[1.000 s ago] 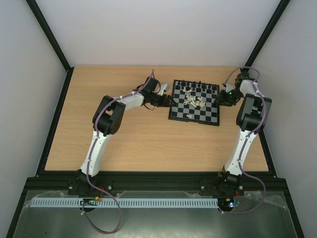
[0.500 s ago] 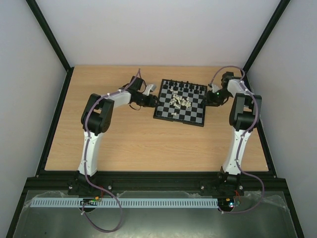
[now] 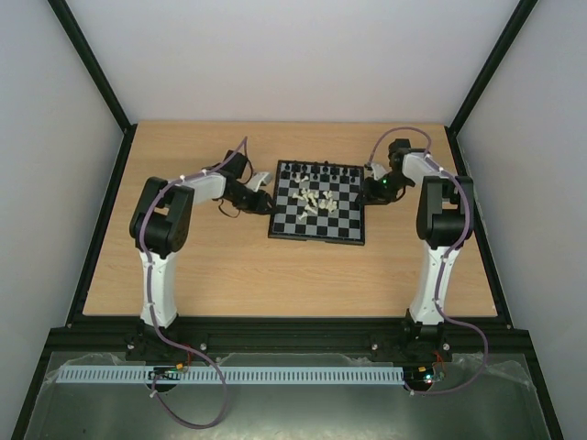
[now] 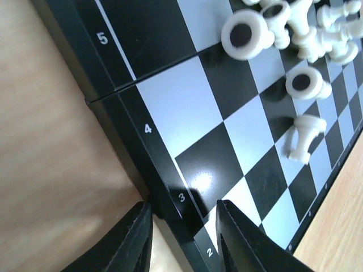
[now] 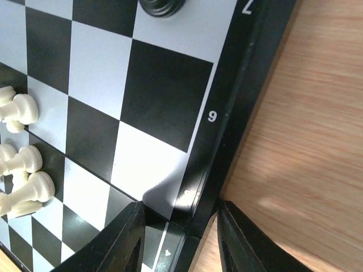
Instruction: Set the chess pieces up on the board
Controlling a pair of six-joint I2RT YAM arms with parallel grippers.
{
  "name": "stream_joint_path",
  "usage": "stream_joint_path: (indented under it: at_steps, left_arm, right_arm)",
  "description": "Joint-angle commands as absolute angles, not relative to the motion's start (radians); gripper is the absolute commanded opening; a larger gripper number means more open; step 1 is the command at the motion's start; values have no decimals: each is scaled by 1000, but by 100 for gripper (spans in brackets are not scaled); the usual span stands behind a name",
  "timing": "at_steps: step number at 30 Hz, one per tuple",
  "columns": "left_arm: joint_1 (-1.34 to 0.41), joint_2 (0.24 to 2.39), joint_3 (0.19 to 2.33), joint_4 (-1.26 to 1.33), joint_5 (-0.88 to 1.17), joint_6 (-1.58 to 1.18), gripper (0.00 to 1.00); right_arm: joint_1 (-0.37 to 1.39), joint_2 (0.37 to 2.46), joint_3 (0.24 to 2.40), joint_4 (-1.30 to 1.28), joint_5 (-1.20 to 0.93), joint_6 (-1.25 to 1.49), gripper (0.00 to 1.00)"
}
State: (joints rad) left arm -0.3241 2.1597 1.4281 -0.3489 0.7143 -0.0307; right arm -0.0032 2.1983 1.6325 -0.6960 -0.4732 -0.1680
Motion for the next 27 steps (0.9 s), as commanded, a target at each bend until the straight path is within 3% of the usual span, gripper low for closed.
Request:
stream_joint_path:
  at_steps: [1,18,27]
  left_arm:
    - [-356,2101,1327,-451,752,54,34]
    - [-317,1923,1080,-477,659,108,33]
    - [-279,1876,1019,-477,642,125,34]
  right_arm:
    - [82,2185,1549,-739,-545,-149,35]
    - [158,2033,1271,-683,-588,-121,34]
    - [160,2005,1259,-650,-576,-72,34]
